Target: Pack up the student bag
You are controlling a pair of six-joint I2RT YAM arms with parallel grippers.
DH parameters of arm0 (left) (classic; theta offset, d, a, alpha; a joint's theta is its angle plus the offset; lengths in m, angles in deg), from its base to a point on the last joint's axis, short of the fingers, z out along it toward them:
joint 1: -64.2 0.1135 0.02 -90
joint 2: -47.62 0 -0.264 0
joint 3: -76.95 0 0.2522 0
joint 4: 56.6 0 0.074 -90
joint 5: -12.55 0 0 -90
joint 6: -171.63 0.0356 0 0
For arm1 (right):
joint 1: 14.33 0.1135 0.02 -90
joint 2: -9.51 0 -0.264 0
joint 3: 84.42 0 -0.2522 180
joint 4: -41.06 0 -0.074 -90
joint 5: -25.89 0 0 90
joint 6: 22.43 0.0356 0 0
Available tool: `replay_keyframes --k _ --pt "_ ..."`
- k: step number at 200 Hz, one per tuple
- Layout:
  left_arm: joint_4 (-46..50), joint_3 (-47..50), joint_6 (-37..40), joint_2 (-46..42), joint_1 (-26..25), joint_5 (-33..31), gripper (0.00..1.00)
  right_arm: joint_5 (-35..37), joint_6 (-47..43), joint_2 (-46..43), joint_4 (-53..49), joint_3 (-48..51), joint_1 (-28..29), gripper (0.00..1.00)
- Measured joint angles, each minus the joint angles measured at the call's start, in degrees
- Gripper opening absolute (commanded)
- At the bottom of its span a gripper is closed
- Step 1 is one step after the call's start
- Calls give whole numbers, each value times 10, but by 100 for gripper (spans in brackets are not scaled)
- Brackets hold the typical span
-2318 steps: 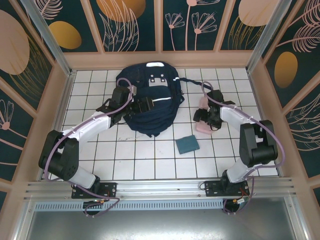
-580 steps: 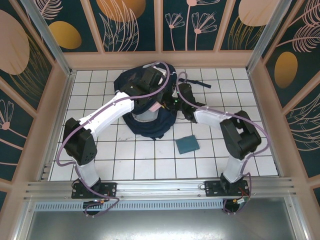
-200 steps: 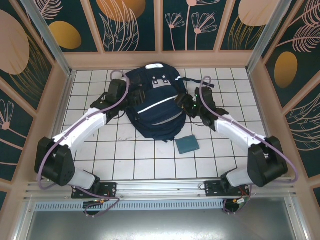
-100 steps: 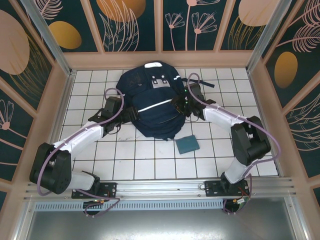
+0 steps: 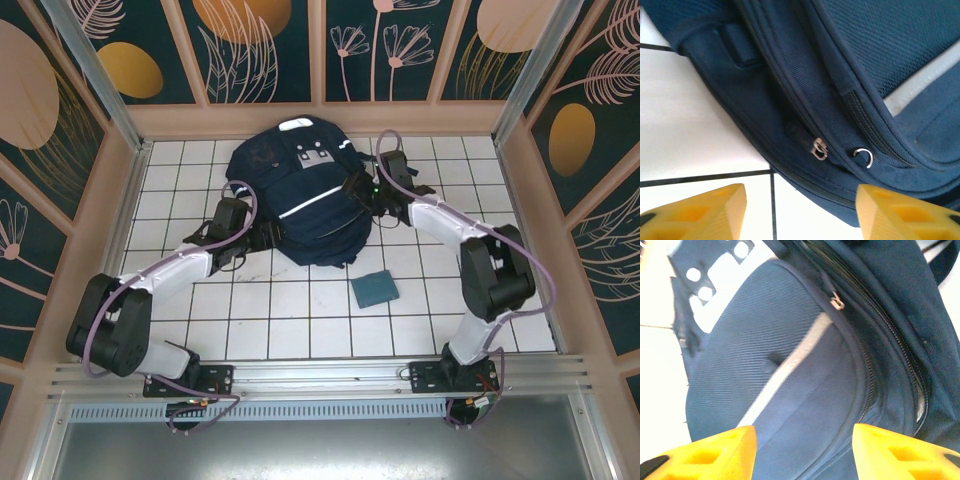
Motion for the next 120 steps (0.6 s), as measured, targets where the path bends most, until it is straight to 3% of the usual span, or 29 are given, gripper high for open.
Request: replay_keyframes --k 49,120 --pt "-24 -4 56 44 0 28 46 -47 16 -73 -2 36 -11 54" --pt "-36 -16 71 52 0 26 45 -113 117 19 10 47 1 45"
